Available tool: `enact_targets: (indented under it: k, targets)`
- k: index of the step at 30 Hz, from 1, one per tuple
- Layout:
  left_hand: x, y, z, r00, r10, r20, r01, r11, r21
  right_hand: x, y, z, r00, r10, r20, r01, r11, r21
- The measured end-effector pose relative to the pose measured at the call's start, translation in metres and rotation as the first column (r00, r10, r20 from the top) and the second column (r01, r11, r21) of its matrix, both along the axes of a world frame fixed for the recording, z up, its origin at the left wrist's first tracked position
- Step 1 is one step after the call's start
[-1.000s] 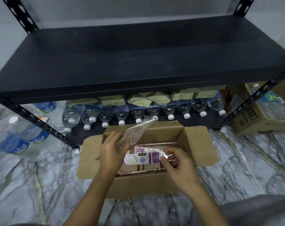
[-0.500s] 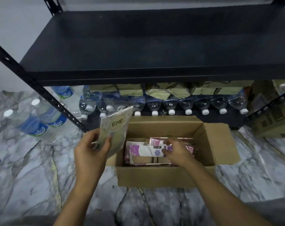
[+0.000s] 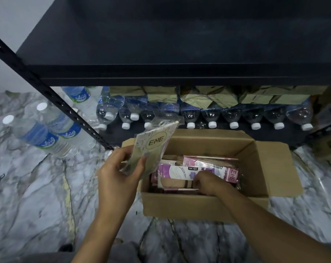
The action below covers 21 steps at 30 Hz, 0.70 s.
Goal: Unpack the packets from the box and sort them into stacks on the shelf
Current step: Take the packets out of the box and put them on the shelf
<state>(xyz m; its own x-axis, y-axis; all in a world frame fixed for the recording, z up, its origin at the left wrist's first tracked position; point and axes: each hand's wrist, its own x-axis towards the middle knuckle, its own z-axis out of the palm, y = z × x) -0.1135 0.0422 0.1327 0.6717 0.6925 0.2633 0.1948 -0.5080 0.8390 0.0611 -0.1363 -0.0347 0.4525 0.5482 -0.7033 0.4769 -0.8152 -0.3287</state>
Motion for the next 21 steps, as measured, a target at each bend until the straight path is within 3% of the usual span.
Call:
enact_targets:
  k: [3, 12, 18, 21]
  targets:
    - [0.000, 0.000, 0.001, 1.000, 0.002, -0.012, -0.002, 1.000, 0.001, -0.004, 0.001, 0.003, 1.000, 0.017, 0.011, -0.017, 1.000, 0.016]
    - [0.001, 0.004, 0.002, 1.000, 0.024, -0.017, -0.025, 1.000, -0.011, 0.021, 0.006, 0.016, 0.978, -0.148, 0.144, 0.107, 0.960, 0.260]
    - [-0.003, 0.008, -0.001, 0.999, 0.049, -0.025, -0.049, 0.999, -0.015, 0.024, 0.014, 0.002, 0.955, -0.133, 0.265, 0.048, 0.951, 0.306]
    - [-0.003, 0.011, -0.002, 0.998, 0.054, -0.018, -0.054, 0.998, -0.029, 0.015, 0.011, -0.010, 0.951, -0.174, 0.254, 0.089, 0.945, 0.314]
